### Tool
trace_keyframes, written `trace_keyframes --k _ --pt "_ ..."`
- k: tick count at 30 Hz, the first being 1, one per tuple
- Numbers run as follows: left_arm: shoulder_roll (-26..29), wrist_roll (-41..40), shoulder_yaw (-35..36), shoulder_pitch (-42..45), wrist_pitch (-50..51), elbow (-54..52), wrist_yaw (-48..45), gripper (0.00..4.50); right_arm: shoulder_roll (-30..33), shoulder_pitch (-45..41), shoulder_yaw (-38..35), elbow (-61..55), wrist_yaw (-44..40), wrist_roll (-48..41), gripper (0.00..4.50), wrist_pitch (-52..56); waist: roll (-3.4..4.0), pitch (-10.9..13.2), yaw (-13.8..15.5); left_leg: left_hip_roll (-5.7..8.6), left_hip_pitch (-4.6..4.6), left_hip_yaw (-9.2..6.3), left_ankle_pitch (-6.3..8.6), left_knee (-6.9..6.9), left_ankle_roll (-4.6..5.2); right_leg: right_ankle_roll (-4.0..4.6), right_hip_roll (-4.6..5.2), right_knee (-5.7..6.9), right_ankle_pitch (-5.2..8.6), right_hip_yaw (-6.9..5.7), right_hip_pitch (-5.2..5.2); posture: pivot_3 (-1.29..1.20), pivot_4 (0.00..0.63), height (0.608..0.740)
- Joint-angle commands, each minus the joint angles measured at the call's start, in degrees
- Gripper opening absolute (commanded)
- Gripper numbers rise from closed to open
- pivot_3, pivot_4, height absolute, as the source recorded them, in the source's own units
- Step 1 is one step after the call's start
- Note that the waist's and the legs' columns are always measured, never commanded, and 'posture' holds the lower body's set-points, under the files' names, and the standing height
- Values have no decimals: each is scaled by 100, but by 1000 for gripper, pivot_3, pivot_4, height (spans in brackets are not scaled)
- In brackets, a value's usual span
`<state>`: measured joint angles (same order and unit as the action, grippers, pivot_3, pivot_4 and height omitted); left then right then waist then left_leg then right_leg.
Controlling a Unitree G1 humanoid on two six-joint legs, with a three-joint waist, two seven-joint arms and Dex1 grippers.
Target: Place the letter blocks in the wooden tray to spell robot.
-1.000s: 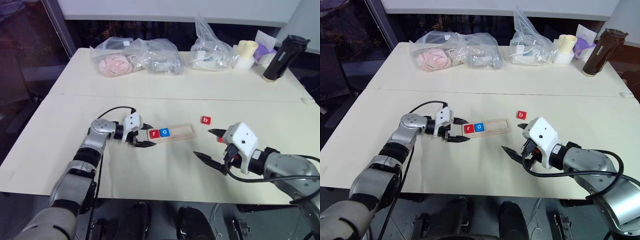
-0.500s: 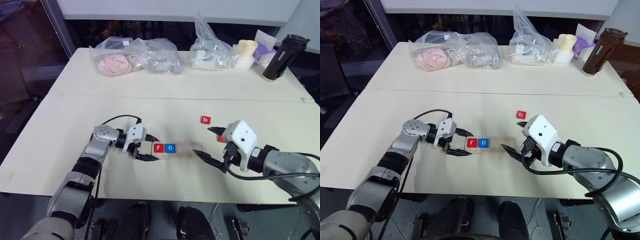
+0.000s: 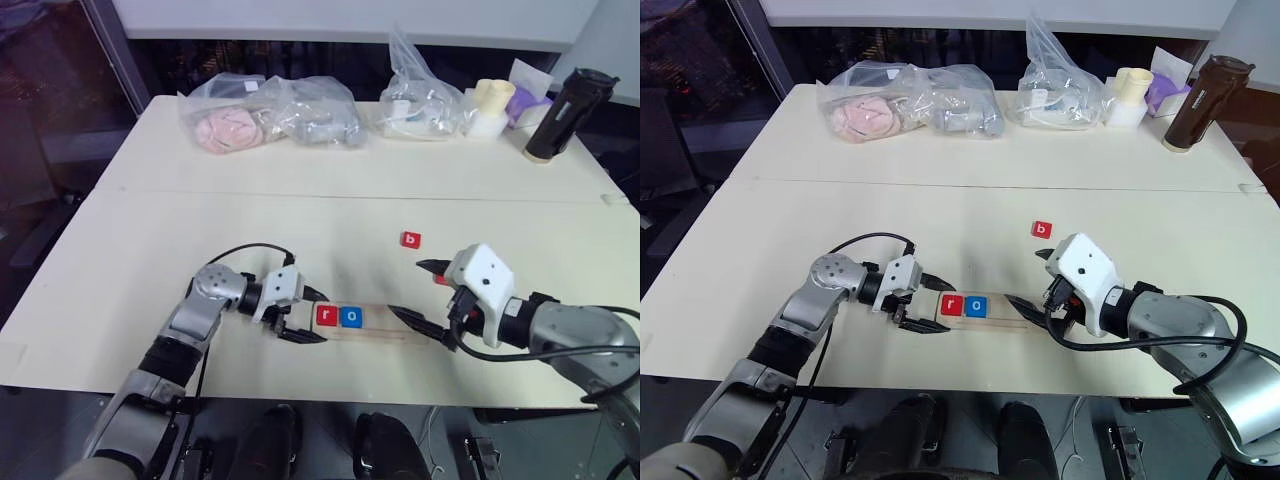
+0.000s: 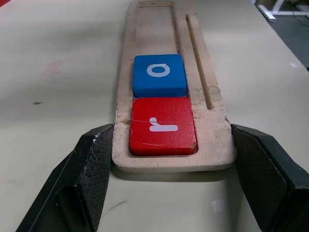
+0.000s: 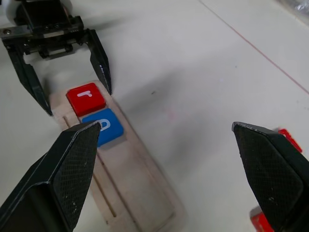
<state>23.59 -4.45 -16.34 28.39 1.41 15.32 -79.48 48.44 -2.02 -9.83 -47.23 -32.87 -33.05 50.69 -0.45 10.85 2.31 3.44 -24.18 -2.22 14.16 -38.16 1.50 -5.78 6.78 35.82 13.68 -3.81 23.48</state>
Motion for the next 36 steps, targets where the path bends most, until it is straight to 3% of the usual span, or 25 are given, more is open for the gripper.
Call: trace_keyframes --k 1,17,26,36 --pt "65 -16 -194 -199 107 -250 40 3162 74 20 -180 -236 -22 -79 4500 -15 0 0 0 0 0 0 0 0 0 0 0 -1 0 0 0 0 150 740" --pt "150 164 -417 -554 -220 -533 585 3162 121 28 -186 -246 -40 -68 4500 -21 2 -1 7 0 0 0 1 3 1 11 -1 -35 -5 1 -10 0 150 740" --pt "251 242 -614 -568 -753 -174 479 3162 102 -88 -73 -169 -5 -28 4500 -25 10 -6 7 0 0 2 3 5 4 10 -1 -43 -6 1 -13 0 150 740" --pt "282 257 -763 -466 -232 -62 342 3162 47 -89 16 -223 77 -17 4500 -17 53 -42 2 -1 4 4 3 5 5 10 -3 -41 -7 1 -16 0 150 740"
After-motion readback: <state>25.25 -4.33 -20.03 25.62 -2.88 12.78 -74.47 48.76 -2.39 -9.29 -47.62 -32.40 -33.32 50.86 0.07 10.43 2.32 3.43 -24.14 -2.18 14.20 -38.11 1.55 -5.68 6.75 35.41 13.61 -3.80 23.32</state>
